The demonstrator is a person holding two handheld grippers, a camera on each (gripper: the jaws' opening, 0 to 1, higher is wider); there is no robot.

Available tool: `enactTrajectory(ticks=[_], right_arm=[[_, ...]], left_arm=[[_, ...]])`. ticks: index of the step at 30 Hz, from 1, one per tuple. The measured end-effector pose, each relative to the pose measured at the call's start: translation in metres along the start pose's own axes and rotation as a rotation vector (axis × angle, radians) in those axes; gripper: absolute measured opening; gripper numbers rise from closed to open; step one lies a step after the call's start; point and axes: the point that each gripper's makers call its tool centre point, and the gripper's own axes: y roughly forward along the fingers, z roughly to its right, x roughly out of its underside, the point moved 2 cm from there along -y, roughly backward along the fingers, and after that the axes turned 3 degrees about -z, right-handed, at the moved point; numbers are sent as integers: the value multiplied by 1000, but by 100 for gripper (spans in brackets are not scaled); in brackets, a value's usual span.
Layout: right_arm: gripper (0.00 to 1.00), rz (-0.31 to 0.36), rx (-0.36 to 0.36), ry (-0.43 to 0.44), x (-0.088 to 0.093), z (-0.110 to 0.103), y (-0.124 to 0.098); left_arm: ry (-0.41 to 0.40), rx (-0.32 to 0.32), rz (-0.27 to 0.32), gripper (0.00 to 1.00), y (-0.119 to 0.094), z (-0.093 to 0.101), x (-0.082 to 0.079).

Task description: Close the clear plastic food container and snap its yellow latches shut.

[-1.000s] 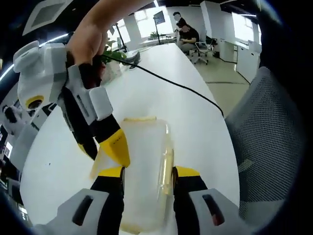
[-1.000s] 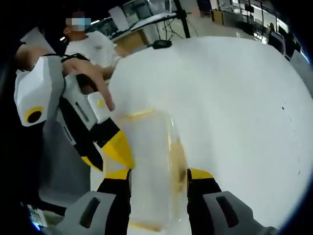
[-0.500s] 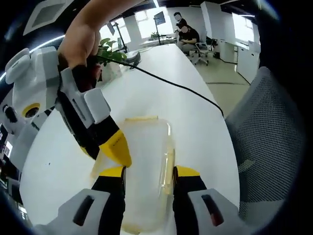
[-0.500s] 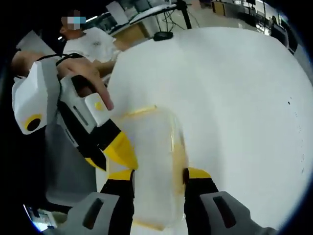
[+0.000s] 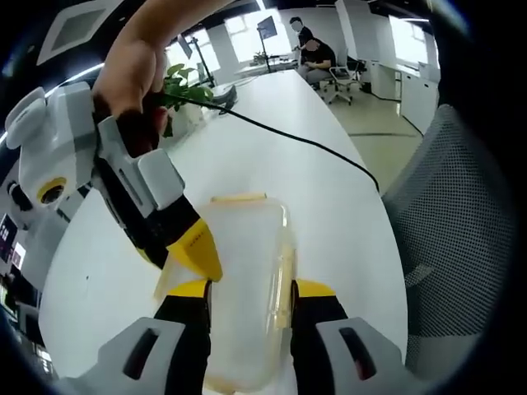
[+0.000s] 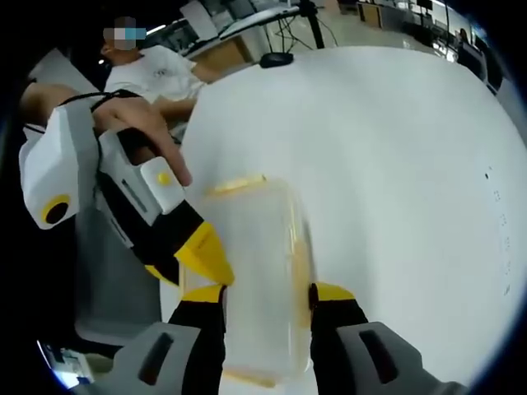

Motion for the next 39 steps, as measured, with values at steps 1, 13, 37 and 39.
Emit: enactTrajectory(ticks=[1, 13, 37, 39], right_arm=[[39, -4, -2, 1, 0, 1, 0], [40, 10, 1, -14, 2, 1, -3], [64, 122, 153, -58, 17, -14, -23], [66, 131, 165, -50, 18, -14, -24]], left_arm=[[-5, -2, 8, 36, -1, 0, 1], [-19, -10, 7, 38, -2, -1, -3], [-294, 91, 30, 64, -27, -16, 5], [-280, 100, 14, 65, -27, -17, 7]])
